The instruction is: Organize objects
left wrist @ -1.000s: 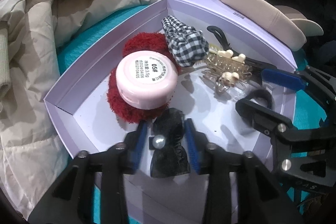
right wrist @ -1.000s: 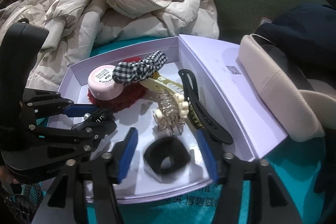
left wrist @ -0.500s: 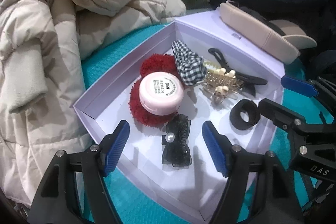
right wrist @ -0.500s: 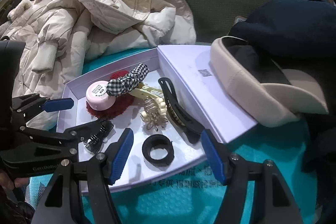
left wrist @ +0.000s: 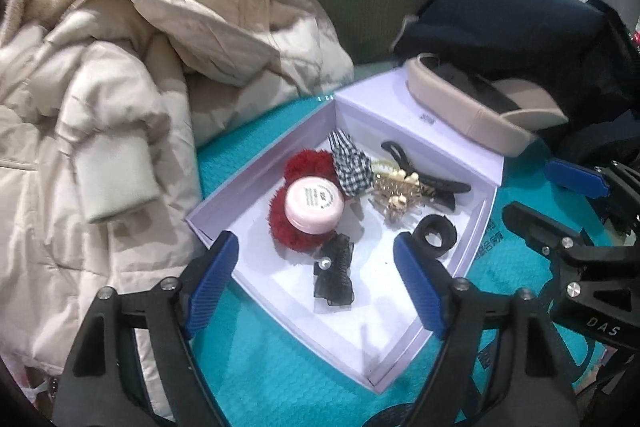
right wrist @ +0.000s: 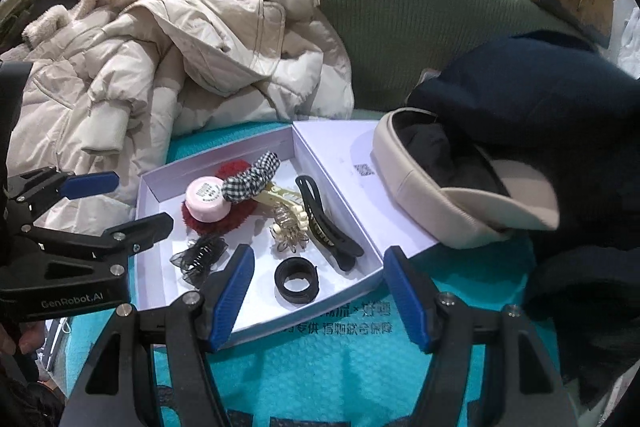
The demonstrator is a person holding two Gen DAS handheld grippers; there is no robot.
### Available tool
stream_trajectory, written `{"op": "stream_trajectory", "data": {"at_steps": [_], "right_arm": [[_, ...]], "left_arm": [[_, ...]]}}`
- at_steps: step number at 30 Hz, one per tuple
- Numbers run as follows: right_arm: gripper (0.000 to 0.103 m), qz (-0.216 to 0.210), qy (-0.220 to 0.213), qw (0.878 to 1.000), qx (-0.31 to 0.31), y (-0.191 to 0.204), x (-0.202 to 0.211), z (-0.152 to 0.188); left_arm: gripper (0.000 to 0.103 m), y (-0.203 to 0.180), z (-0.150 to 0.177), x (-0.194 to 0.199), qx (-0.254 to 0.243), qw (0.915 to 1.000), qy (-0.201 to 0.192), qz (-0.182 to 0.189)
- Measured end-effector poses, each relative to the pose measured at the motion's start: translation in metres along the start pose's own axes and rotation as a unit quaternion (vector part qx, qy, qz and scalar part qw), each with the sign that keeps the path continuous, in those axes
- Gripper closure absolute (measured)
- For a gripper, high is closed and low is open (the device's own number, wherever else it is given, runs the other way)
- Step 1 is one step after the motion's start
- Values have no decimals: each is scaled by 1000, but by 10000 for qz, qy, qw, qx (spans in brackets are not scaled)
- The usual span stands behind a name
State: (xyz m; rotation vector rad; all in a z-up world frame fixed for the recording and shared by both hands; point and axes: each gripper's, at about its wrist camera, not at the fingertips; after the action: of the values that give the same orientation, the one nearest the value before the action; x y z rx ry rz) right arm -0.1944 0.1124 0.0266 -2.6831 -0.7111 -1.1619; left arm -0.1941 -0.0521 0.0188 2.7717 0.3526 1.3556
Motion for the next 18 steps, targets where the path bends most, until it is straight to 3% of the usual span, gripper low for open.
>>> {"op": "stream_trajectory", "data": {"at_steps": [10, 18], "right_arm": [[31, 281, -184, 9994, 59, 11, 53, 1], [22, 479, -257, 9985, 103, 21, 87, 10]], "left_arm": [[14, 1, 3, 58, -19, 9997, -247, 12], [13, 0, 18, 96, -44, 9992, -392, -22]]}}
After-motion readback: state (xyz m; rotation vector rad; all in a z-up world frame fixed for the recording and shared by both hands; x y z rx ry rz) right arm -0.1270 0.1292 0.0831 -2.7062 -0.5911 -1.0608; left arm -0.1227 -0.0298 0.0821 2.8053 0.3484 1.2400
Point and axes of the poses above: each gripper's, at about its wrist camera, not at the fingertips, and x roughly against the way its jaws point, y to its left, z to its underside, and after that the axes turned 4 degrees about -z, right-handed
